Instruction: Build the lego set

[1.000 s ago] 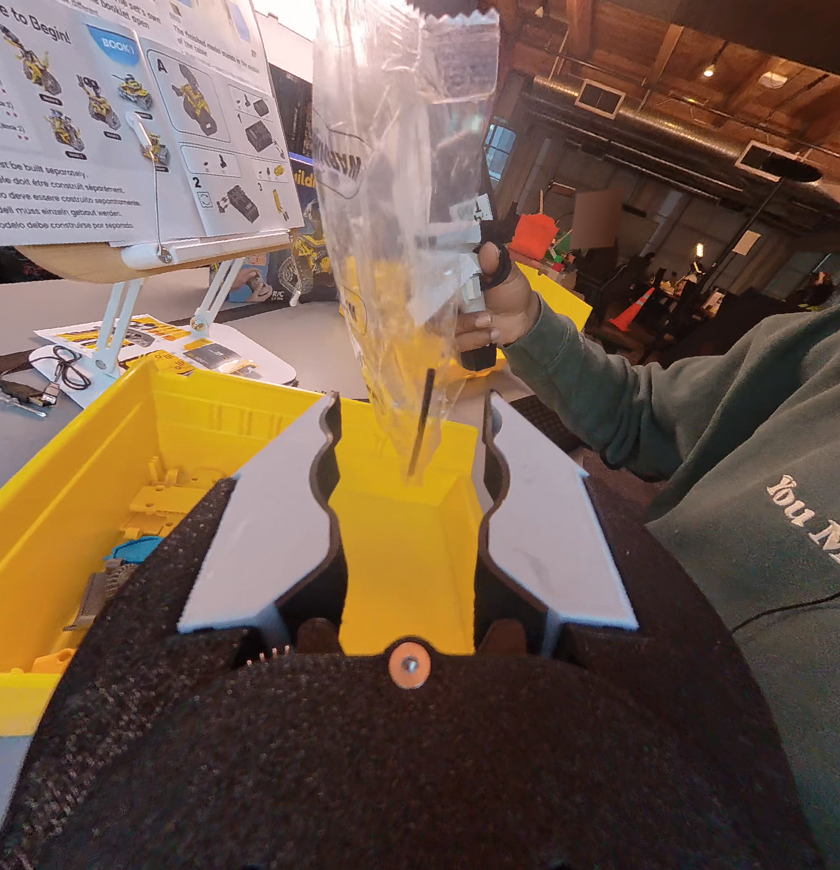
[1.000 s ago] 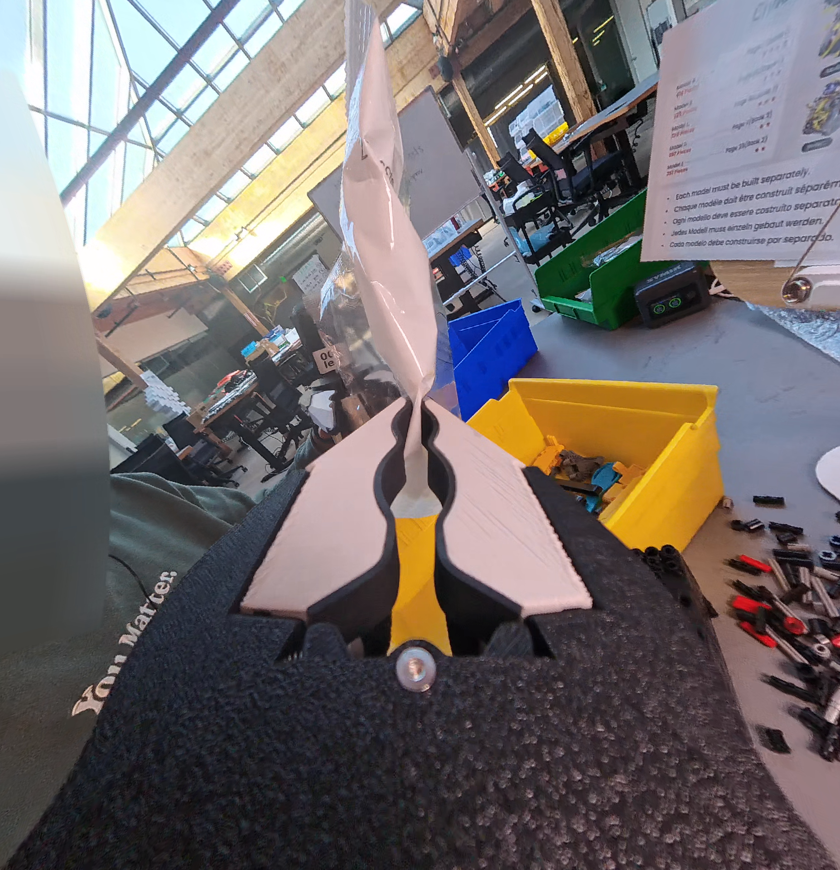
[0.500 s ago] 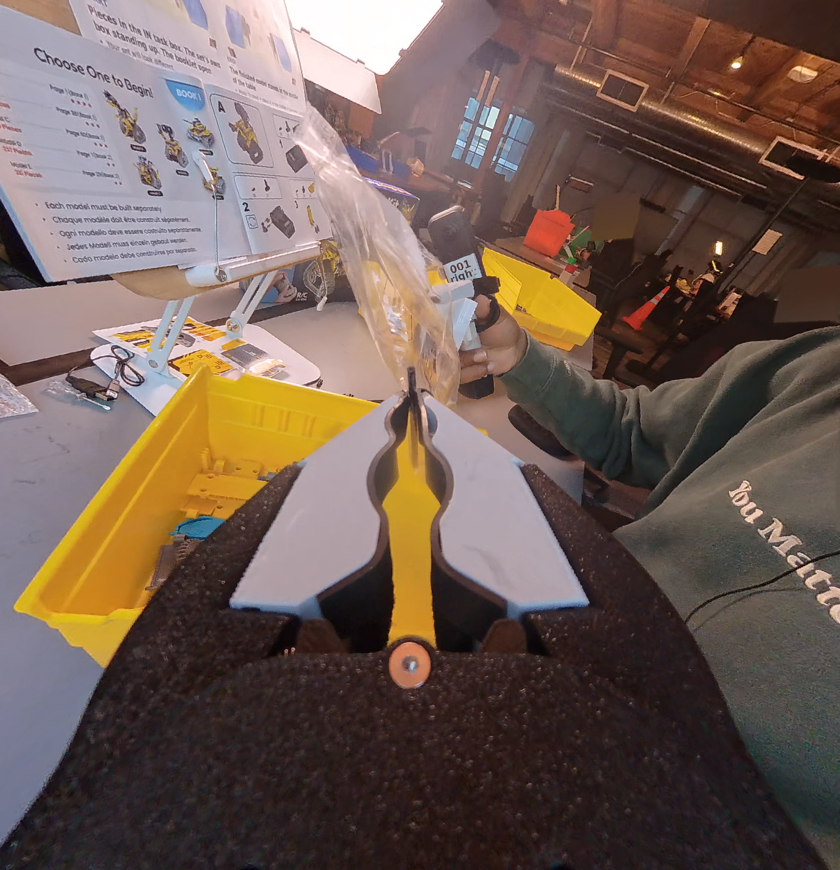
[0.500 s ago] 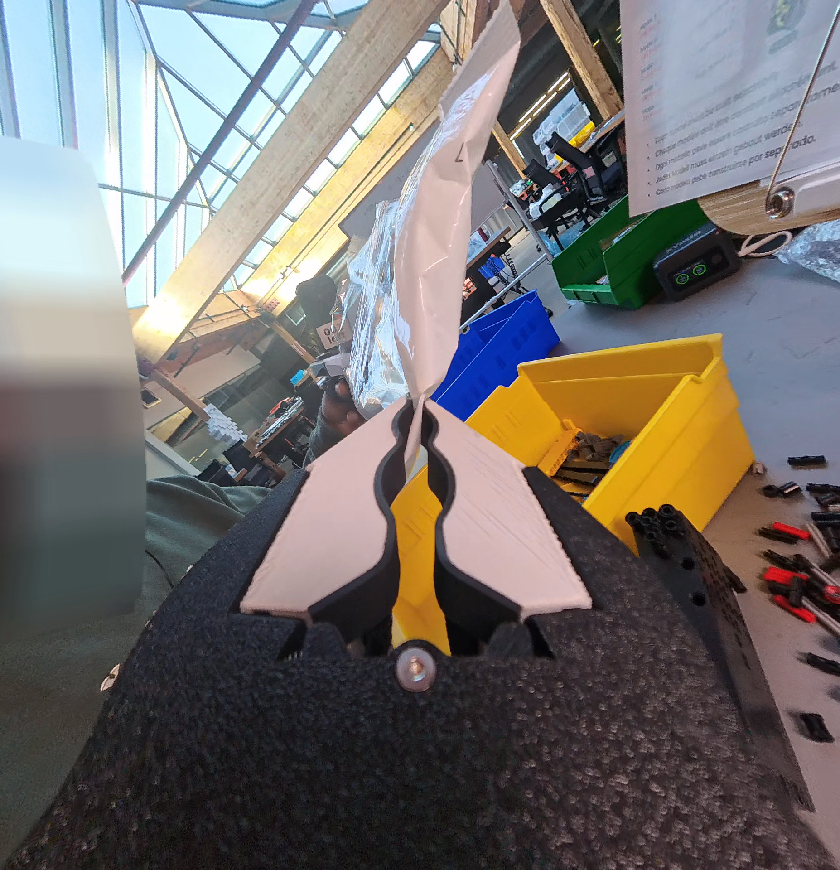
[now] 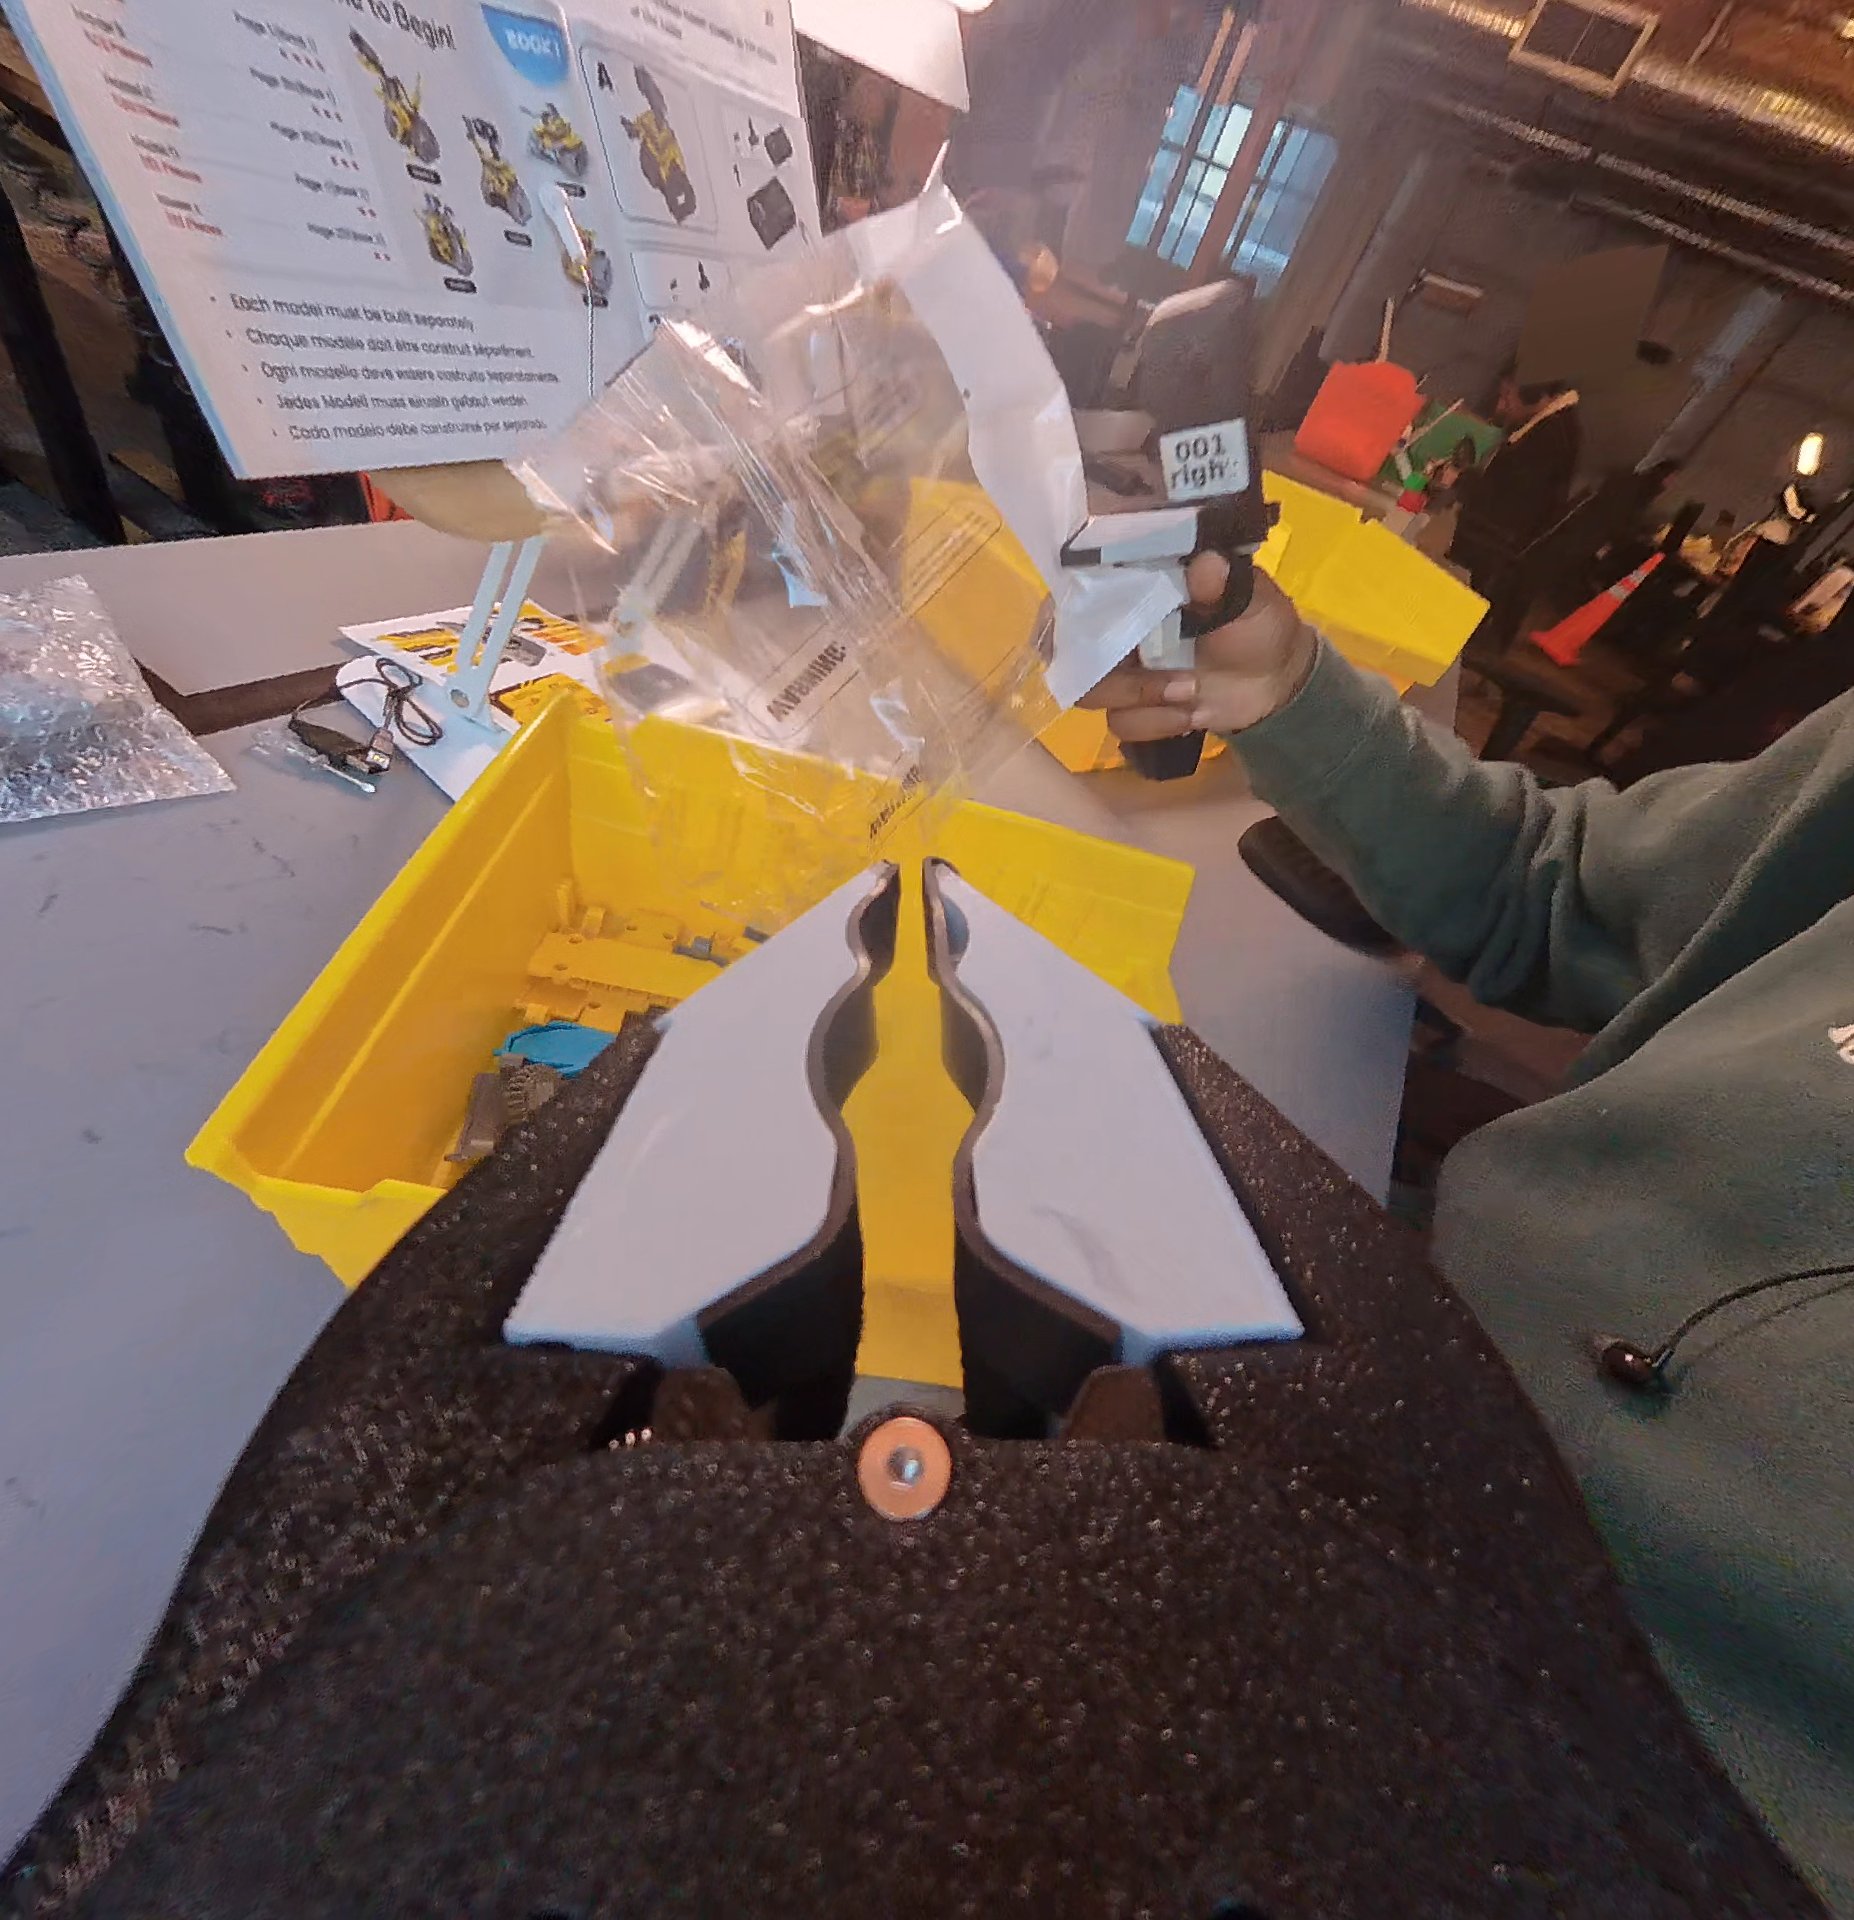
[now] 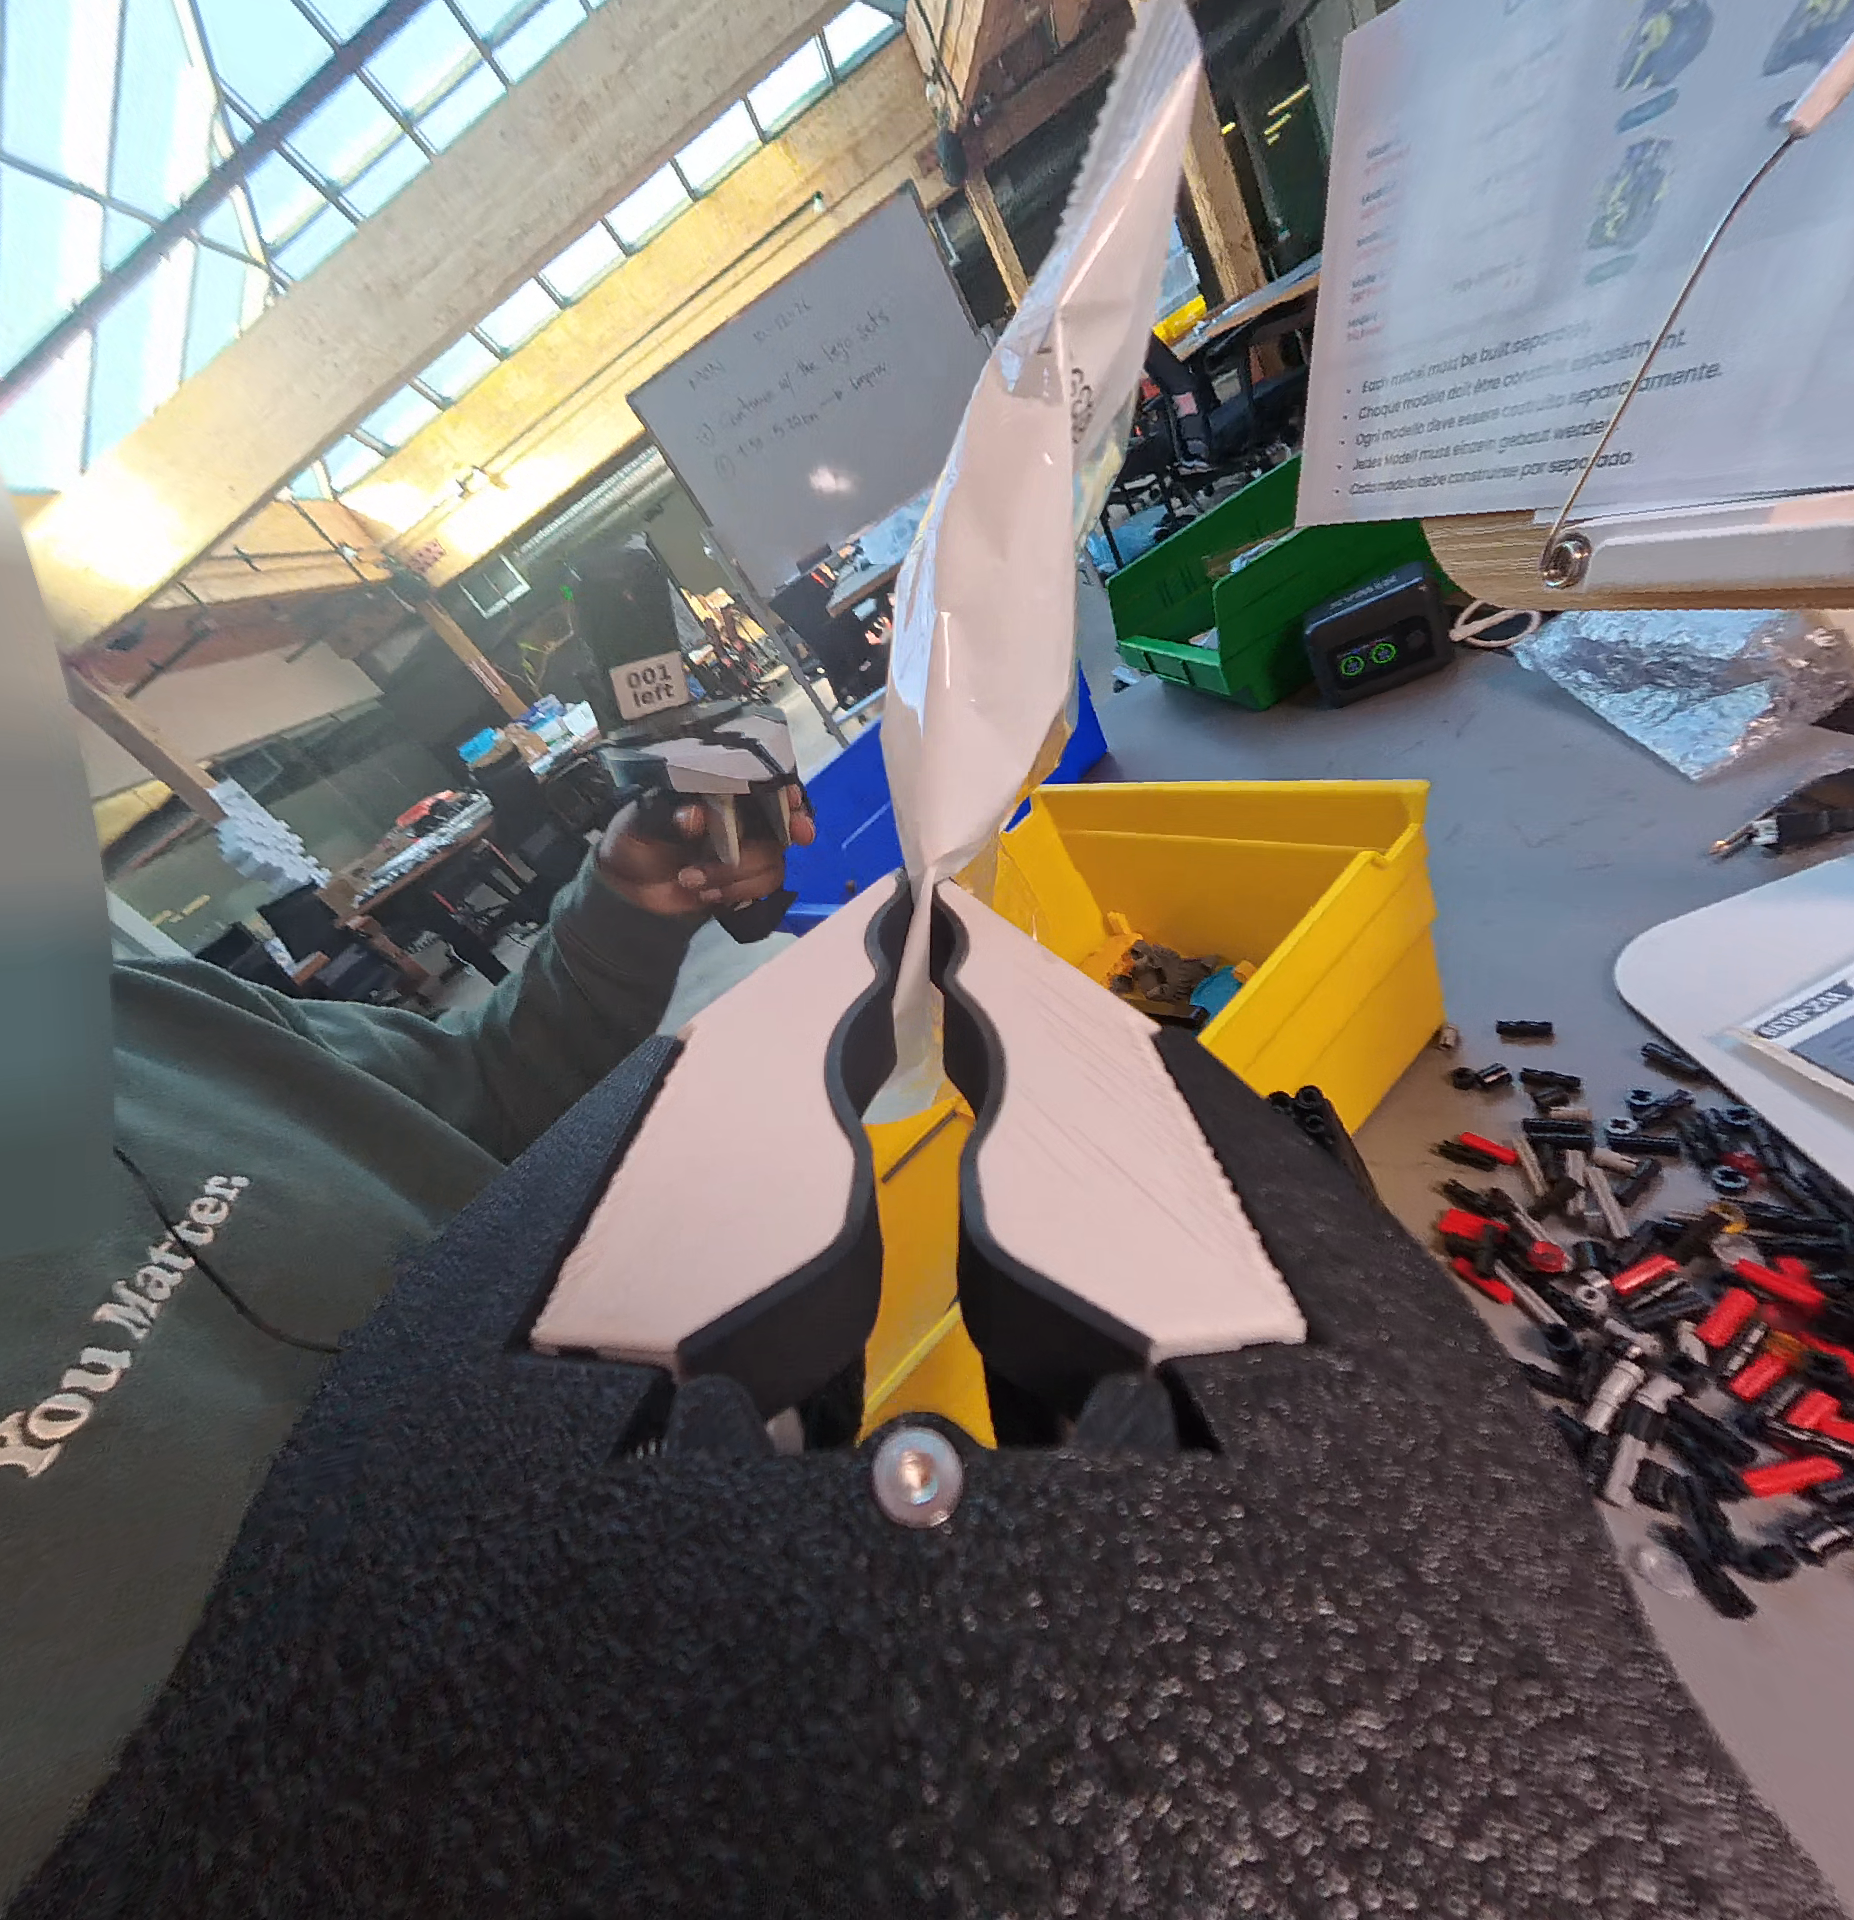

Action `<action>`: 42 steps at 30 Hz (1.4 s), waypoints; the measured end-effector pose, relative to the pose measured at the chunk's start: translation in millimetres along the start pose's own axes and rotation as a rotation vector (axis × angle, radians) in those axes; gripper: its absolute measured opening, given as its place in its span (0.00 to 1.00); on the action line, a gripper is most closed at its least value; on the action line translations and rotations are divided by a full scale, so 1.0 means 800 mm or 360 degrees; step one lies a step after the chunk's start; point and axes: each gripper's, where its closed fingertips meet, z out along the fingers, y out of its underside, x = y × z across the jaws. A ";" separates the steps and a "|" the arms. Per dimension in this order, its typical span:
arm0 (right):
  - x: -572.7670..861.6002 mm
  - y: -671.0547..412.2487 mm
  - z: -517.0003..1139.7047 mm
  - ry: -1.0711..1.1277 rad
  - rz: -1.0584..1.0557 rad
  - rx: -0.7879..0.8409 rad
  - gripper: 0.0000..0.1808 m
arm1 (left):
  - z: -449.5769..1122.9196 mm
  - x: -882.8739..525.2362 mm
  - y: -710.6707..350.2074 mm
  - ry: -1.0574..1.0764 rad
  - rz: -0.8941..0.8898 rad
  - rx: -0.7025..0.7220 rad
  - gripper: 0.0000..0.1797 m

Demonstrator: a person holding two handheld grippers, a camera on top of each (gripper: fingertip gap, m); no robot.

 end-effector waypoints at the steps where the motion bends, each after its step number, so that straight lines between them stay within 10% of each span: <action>1: 0.001 0.002 0.001 0.0031 -0.0039 -0.0024 0.00 | 0.005 -0.001 0.006 -0.0022 0.0035 -0.0045 0.04; 13: -0.032 -0.018 -0.008 0.0096 -0.0460 0.0048 0.00 | 0.015 -0.025 0.032 -0.0153 0.0081 -0.0145 0.18; 21: -0.063 -0.007 0.008 -0.0228 -0.0256 0.0081 0.00 | 0.034 -0.003 -0.021 0.0176 0.0045 0.0119 0.45; 26: -0.058 0.017 0.029 -0.0214 -0.0288 -0.0026 0.00 | 0.054 0.033 -0.022 0.0421 0.0098 0.0100 0.00; 34: -0.023 0.081 0.011 -0.0020 -0.0651 -0.0369 0.01 | 0.040 0.036 0.023 0.0288 0.0319 -0.0030 0.00; 39: -0.046 0.071 0.026 -0.0122 -0.0777 -0.0441 0.42 | 0.032 0.053 0.041 0.0344 0.0512 -0.0160 0.00; 42: -0.063 0.060 0.051 -0.0192 -0.0884 -0.0420 0.36 | 0.040 0.067 0.051 0.0396 0.0591 -0.0242 0.00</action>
